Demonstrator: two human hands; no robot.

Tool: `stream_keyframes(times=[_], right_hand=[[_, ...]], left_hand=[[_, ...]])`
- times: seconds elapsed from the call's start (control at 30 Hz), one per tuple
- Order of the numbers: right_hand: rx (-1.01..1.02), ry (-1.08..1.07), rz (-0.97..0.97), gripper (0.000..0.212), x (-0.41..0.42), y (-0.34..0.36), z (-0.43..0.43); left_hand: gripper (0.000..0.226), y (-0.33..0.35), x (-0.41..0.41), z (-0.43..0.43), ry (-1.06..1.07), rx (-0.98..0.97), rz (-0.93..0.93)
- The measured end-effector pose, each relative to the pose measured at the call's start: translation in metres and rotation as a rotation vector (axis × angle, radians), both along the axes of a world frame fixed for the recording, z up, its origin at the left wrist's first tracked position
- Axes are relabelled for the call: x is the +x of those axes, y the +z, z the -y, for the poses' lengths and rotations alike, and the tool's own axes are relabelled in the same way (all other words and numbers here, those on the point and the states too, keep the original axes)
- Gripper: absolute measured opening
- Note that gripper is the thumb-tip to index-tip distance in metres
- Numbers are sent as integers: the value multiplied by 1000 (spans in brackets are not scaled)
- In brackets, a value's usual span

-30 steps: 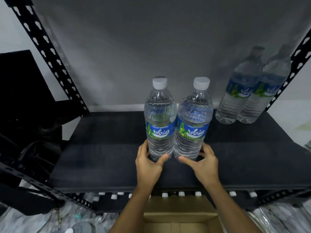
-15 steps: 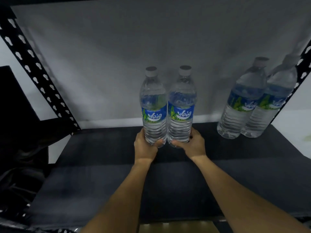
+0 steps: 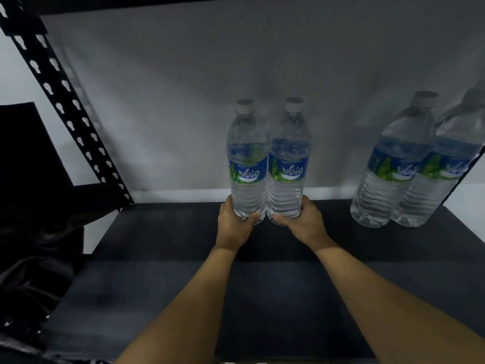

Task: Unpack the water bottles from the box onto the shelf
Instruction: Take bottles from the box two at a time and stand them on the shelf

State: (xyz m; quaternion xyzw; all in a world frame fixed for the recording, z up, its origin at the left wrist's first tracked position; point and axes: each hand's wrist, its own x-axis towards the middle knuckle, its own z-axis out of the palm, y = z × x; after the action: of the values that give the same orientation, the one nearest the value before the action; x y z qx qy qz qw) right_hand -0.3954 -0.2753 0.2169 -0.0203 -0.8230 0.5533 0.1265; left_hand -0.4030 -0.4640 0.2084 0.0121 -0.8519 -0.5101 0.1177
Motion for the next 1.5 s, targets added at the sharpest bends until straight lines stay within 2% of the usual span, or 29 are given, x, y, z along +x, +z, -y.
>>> stream_keyframes(times=[0.13, 0.23, 0.37, 0.53, 0.73, 0.93, 1.13, 1.33, 1.5], right_hand=[[137, -39, 38, 40, 22, 0, 2], [262, -78, 141, 43, 51, -4, 6], [283, 24, 181, 39, 113, 2, 27], [240, 185, 115, 30, 187, 9, 85], [249, 458, 112, 39, 246, -5, 168], [294, 649, 162, 45, 287, -37, 249], [380, 779, 258, 57, 315, -85, 314], [456, 769, 350, 72, 314, -145, 347], [443, 684, 403, 90, 297, -212, 370]], left_hand=[[53, 2, 21, 4, -38, -152, 127], [51, 6, 60, 9, -103, -198, 235], [51, 15, 133, 33, -142, -264, 210], [53, 23, 236, 89, -15, -331, 197], [43, 25, 327, 169, 258, -380, 214], [51, -3, 385, 240, 483, -304, 301], [57, -63, 431, 295, 598, -183, 428], [72, -134, 437, 328, 595, -102, 553], [96, -197, 412, 357, 578, 12, 580]])
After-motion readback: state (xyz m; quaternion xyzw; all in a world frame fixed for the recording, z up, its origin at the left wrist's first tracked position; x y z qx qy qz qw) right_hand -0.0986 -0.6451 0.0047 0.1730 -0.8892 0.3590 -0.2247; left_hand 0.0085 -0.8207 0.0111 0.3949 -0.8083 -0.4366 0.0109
